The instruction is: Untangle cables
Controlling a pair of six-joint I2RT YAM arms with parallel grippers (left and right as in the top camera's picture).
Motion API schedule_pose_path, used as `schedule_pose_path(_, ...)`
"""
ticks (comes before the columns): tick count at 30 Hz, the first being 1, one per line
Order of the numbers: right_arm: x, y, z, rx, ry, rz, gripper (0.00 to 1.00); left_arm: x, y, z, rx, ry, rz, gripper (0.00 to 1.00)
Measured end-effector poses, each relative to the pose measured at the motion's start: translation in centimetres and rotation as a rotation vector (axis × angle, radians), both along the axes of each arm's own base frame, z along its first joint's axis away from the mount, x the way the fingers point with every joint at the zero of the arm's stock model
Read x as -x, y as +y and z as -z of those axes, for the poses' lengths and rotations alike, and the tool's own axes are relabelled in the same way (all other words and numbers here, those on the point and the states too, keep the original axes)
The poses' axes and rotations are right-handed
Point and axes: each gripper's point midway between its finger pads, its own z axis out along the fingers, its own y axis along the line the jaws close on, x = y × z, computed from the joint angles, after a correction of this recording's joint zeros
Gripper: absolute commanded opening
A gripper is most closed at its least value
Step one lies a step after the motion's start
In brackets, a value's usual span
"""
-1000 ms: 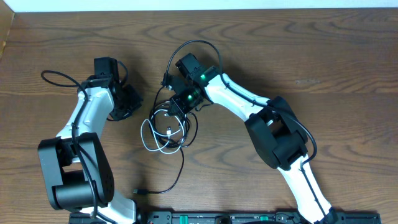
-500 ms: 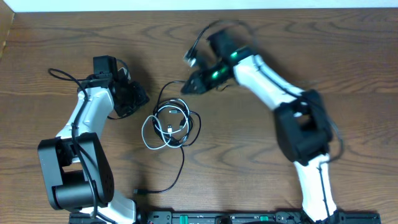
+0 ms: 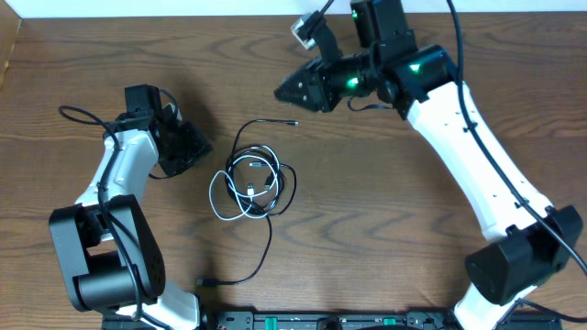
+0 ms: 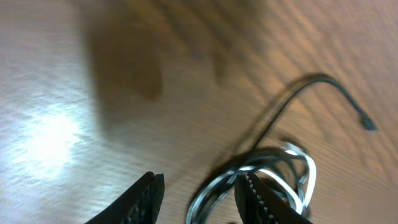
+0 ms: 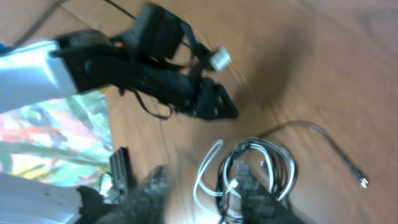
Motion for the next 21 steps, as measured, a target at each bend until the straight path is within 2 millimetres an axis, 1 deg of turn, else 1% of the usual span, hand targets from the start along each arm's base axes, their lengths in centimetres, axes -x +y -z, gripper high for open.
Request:
schedule_pose_path(1, 0.0, 0.1, 0.8, 0.021, 0.02, 0.004, 0.55, 0.2, 0.4, 0.2, -0.018, 0.014, -0.018, 0.42)
schedule_pose_path(3, 0.2, 0.7, 2.5, 0.057, 0.053, -0.001, 0.55, 0.5, 1.1, 0.4, -0.049, 0.035, -0.056, 0.43)
schedule_pose_path(5, 0.6, 1.7, 4.3, 0.087, 0.086, -0.018, 0.55, 0.6, 1.5, 0.5, -0.07, 0.045, -0.079, 0.44)
schedule_pose_path(8, 1.7, 3.8, 7.3, 0.129, 0.133, -0.062, 0.56, 0.7, 2.0, 0.6, -0.091, 0.055, -0.101, 0.49)
schedule_pose_path(12, 3.7, 6.6, 11.3, 0.182, 0.188, -0.129, 0.57, 1.1, 2.5, 0.7, -0.102, 0.074, -0.127, 0.56)
schedule_pose_path(13, 4.2, 7.3, 12.4, 0.195, 0.197, -0.149, 0.58, 1.1, 2.7, 0.7, -0.104, 0.076, -0.135, 0.56)
schedule_pose_path(17, 5.6, 9.7, 15.4, 0.222, 0.206, -0.197, 0.58, 1.6, 4.2, 0.8, -0.104, 0.094, -0.197, 0.57)
schedule_pose_path(21, 6.3, 11.5, 18.1, 0.251, 0.187, -0.222, 0.57, 2.1, 5.6, 0.9, -0.105, 0.11, -0.245, 0.57)
